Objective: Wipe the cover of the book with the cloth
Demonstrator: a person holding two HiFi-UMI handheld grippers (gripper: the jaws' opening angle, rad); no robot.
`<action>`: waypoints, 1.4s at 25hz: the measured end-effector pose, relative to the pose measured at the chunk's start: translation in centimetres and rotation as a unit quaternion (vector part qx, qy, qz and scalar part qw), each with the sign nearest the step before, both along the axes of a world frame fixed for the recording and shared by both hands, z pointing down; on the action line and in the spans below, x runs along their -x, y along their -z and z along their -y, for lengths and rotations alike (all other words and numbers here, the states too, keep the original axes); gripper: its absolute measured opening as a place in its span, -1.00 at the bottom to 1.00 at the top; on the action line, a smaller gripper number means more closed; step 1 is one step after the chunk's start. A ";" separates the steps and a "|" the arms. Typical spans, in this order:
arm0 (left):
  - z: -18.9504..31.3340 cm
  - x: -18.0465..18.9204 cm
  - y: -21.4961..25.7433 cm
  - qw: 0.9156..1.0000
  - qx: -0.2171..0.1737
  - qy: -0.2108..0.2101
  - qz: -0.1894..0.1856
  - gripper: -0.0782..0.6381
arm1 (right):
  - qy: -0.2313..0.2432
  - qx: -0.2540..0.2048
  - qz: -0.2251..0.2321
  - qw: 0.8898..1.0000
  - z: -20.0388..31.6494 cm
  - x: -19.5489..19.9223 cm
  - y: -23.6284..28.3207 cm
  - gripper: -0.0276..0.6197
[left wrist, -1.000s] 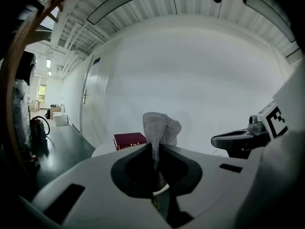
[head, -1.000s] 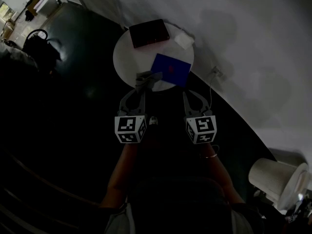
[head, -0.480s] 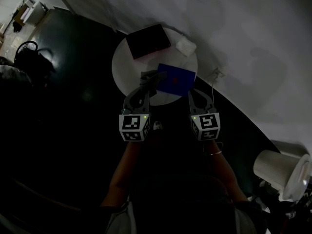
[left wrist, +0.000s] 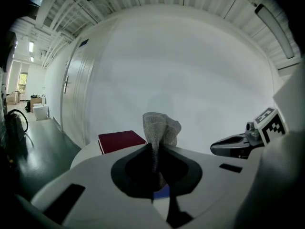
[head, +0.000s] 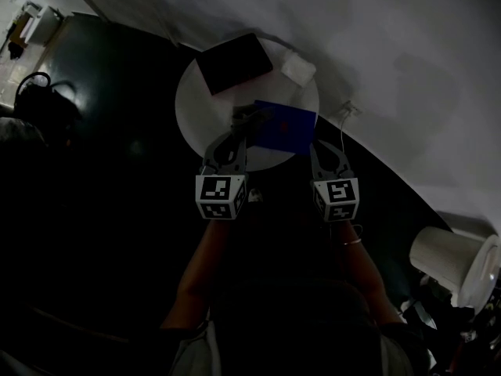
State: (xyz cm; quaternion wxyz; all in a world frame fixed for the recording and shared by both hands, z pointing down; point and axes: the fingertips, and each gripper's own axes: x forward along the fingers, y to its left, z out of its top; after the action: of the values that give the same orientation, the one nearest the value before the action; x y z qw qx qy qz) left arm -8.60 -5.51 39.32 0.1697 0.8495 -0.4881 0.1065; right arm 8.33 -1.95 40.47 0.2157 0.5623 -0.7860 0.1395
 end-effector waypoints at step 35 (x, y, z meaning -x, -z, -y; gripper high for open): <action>-1.9 -4.1 -7.5 0.997 0.067 0.039 0.018 -0.69 | 0.182 0.121 -0.144 0.965 -1.6 -2.4 -12.7 -0.82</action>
State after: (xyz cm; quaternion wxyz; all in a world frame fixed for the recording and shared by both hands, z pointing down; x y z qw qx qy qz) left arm -4.48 -3.57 46.87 0.2214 0.8144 -0.5159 0.1471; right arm 10.69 -0.37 53.18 0.4143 0.3933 -0.8135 0.1093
